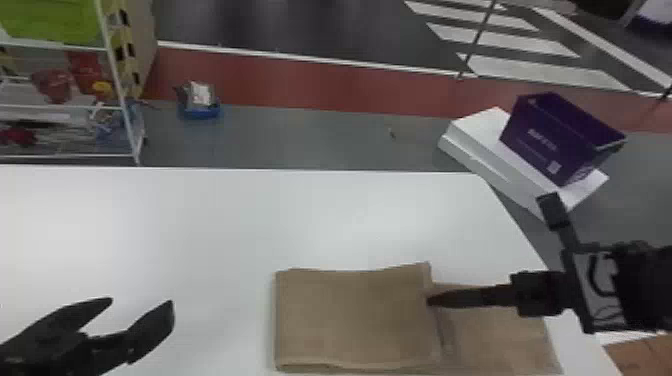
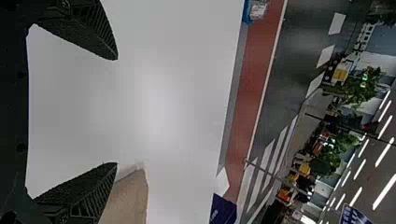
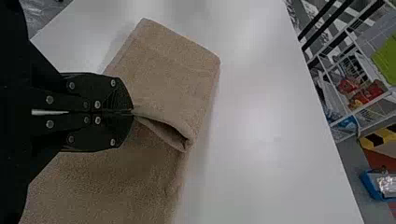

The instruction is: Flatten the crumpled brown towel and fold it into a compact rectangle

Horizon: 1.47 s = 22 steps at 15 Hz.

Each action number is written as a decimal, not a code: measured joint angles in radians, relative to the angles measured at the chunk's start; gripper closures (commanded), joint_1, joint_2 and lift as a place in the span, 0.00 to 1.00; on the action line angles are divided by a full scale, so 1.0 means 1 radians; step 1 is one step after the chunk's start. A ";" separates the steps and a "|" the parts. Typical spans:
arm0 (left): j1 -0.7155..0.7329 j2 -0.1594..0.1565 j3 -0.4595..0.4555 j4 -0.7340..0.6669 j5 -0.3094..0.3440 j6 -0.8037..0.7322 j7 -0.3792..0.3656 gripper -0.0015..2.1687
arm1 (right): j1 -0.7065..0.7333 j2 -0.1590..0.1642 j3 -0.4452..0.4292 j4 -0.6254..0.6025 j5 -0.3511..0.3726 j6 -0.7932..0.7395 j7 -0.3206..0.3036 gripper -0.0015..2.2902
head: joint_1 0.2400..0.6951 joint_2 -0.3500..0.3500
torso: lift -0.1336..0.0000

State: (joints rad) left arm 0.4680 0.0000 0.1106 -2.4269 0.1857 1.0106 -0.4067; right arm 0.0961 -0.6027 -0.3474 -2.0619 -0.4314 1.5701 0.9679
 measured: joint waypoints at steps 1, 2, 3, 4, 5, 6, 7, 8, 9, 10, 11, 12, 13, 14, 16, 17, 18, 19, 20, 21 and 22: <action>0.000 0.000 0.000 0.000 -0.001 0.004 -0.007 0.04 | -0.026 0.023 0.002 0.000 -0.014 0.000 -0.002 0.52 | 1.00 0.18 | 0.07; 0.001 0.000 -0.001 0.000 -0.002 0.009 -0.019 0.04 | -0.062 0.054 0.007 0.000 -0.027 0.000 -0.006 0.52 | 1.00 0.20 | 0.07; 0.004 0.000 -0.002 0.000 -0.003 0.013 -0.027 0.04 | -0.101 0.087 0.019 0.000 -0.034 0.000 -0.012 0.52 | 1.00 0.25 | 0.07; 0.008 0.000 -0.005 0.000 -0.004 0.015 -0.031 0.04 | -0.136 0.116 0.032 0.000 -0.038 0.000 -0.016 0.52 | 1.00 0.27 | 0.07; 0.015 0.000 -0.012 0.000 -0.008 0.016 -0.035 0.04 | -0.172 0.144 0.045 0.000 -0.040 0.000 -0.018 0.52 | 1.00 0.30 | 0.07; 0.023 0.000 -0.021 0.000 -0.013 0.017 -0.046 0.04 | -0.199 0.160 0.052 -0.001 -0.047 0.000 -0.022 0.52 | 1.00 0.31 | 0.07; 0.030 0.000 -0.027 -0.001 -0.017 0.017 -0.071 0.04 | -0.213 0.167 0.054 -0.006 -0.055 0.000 -0.029 0.52 | 1.00 0.31 | 0.07; 0.037 0.000 -0.031 -0.003 -0.018 0.019 -0.106 0.04 | -0.221 0.169 0.054 -0.017 -0.064 0.000 -0.036 0.52 | 1.00 0.30 | 0.07; 0.040 0.000 -0.040 -0.004 -0.019 0.020 -0.119 0.04 | -0.225 0.171 0.053 -0.027 -0.073 0.000 -0.042 0.52 | 1.00 0.29 | 0.07; 0.039 0.000 -0.049 -0.004 -0.022 0.020 -0.120 0.04 | -0.229 0.176 0.052 -0.032 -0.082 0.000 -0.045 0.52 | 1.00 0.29 | 0.07; 0.032 0.000 -0.057 -0.001 -0.026 0.021 -0.117 0.04 | -0.237 0.188 0.052 -0.036 -0.090 0.000 -0.047 0.52 | 1.00 0.29 | 0.07; 0.025 0.000 -0.058 0.001 -0.028 0.022 -0.116 0.04 | -0.247 0.204 0.058 -0.040 -0.094 0.000 -0.052 0.52 | 1.00 0.30 | 0.07; 0.021 0.000 -0.054 0.002 -0.029 0.025 -0.116 0.04 | -0.255 0.218 0.071 -0.041 -0.096 0.000 -0.061 0.52 | 1.00 0.31 | 0.07; 0.019 0.000 -0.042 0.001 -0.028 0.029 -0.117 0.04 | -0.266 0.233 0.091 -0.042 -0.096 0.000 -0.072 0.52 | 1.00 0.36 | 0.07; 0.021 0.000 -0.007 -0.004 -0.015 0.035 -0.119 0.04 | -0.288 0.266 0.127 -0.043 -0.091 0.000 -0.083 0.52 | 1.00 0.43 | 0.07; 0.025 0.000 0.007 -0.007 -0.008 0.037 -0.119 0.04 | -0.296 0.280 0.133 -0.047 -0.092 0.000 -0.086 0.52 | 1.00 0.46 | 0.07; 0.028 0.000 0.014 -0.011 -0.005 0.038 -0.119 0.04 | -0.297 0.285 0.129 -0.059 -0.096 0.000 -0.086 0.52 | 1.00 0.47 | 0.07; 0.030 0.000 0.018 -0.013 -0.004 0.038 -0.119 0.04 | -0.293 0.284 0.115 -0.073 -0.105 0.000 -0.086 0.52 | 1.00 0.48 | 0.07; 0.029 0.000 0.021 -0.013 -0.003 0.038 -0.119 0.04 | -0.282 0.275 0.085 -0.089 -0.123 0.000 -0.086 0.52 | 1.00 0.46 | 0.07; 0.024 0.000 0.022 -0.012 -0.003 0.038 -0.119 0.04 | -0.263 0.257 0.047 -0.103 -0.146 0.000 -0.085 0.52 | 1.00 0.45 | 0.07; 0.018 0.000 0.024 -0.008 -0.001 0.038 -0.119 0.04 | -0.244 0.238 0.009 -0.112 -0.164 0.000 -0.082 0.52 | 1.00 0.42 | 0.07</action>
State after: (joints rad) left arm 0.4856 0.0000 0.1344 -2.4352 0.1846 1.0482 -0.5262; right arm -0.1477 -0.3648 -0.3380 -2.1742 -0.5951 1.5701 0.8859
